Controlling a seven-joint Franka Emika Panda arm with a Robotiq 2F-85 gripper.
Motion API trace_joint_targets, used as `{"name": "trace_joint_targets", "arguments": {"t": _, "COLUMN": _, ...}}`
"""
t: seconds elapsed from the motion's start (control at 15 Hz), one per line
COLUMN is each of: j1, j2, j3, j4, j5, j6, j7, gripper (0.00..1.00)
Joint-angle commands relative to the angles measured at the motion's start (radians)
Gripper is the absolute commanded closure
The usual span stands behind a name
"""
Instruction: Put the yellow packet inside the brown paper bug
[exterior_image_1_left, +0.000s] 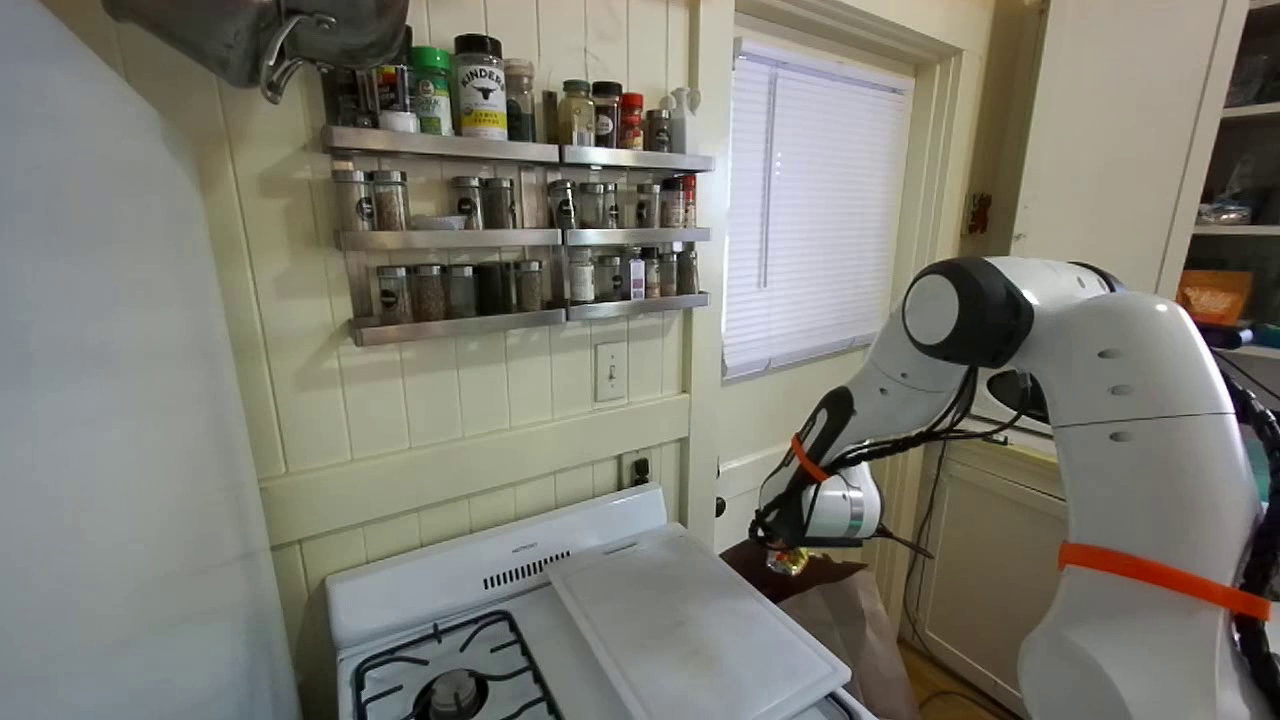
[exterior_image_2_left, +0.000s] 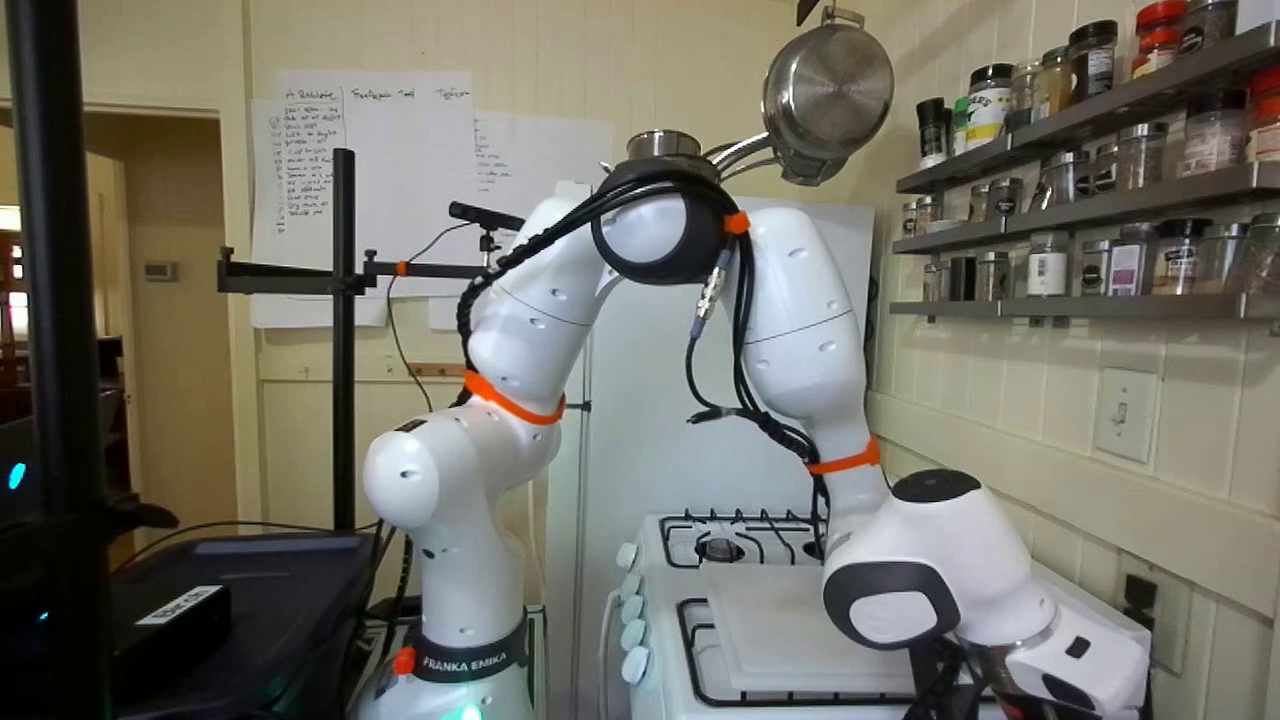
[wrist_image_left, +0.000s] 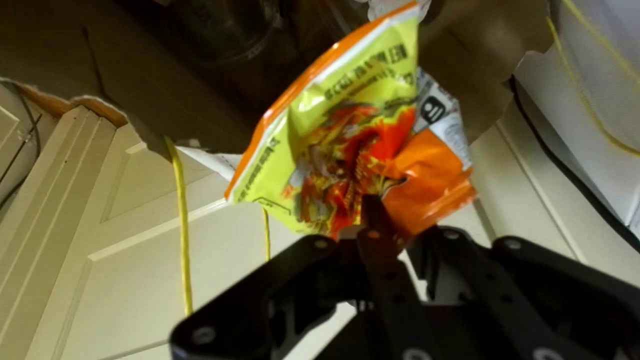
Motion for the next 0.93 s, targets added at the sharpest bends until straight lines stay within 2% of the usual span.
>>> {"name": "trace_joint_targets", "arguments": {"t": 0.0, "j1": -0.039, "j2": 0.051, "j3": 0.035, "j4": 0.049, "j5": -0.014, "j6": 0.018, "j7": -0.004, "gripper": 0.51}}
{"name": "trace_joint_targets", "arguments": {"t": 0.27, "j1": -0.058, "j2": 0.062, "j3": 0.068, "j4": 0.071, "j5": -0.011, "j6": 0.010, "j7": 0.000, "gripper": 0.20}}
{"name": "trace_joint_targets", "arguments": {"t": 0.47, "j1": -0.054, "j2": 0.065, "j3": 0.077, "j4": 0.072, "j5": -0.009, "j6": -0.007, "j7": -0.001, "gripper": 0.01}}
{"name": "trace_joint_targets", "arguments": {"t": 0.67, "j1": -0.052, "j2": 0.051, "j3": 0.082, "j4": 0.075, "j5": 0.000, "j6": -0.111, "j7": 0.006, "gripper": 0.00}}
{"name": "trace_joint_targets", "arguments": {"t": 0.73, "j1": -0.008, "j2": 0.044, "j3": 0.031, "j4": 0.077, "j5": -0.012, "j6": -0.132, "j7": 0.035, "gripper": 0.00}}
{"name": "trace_joint_targets", "arguments": {"t": 0.8, "j1": 0.010, "j2": 0.036, "j3": 0.010, "j4": 0.081, "j5": 0.006, "j6": -0.176, "j7": 0.042, "gripper": 0.00}}
{"name": "trace_joint_targets", "arguments": {"t": 0.87, "j1": 0.064, "j2": 0.026, "j3": -0.054, "j4": 0.081, "j5": 0.011, "j6": -0.205, "j7": 0.048, "gripper": 0.00}}
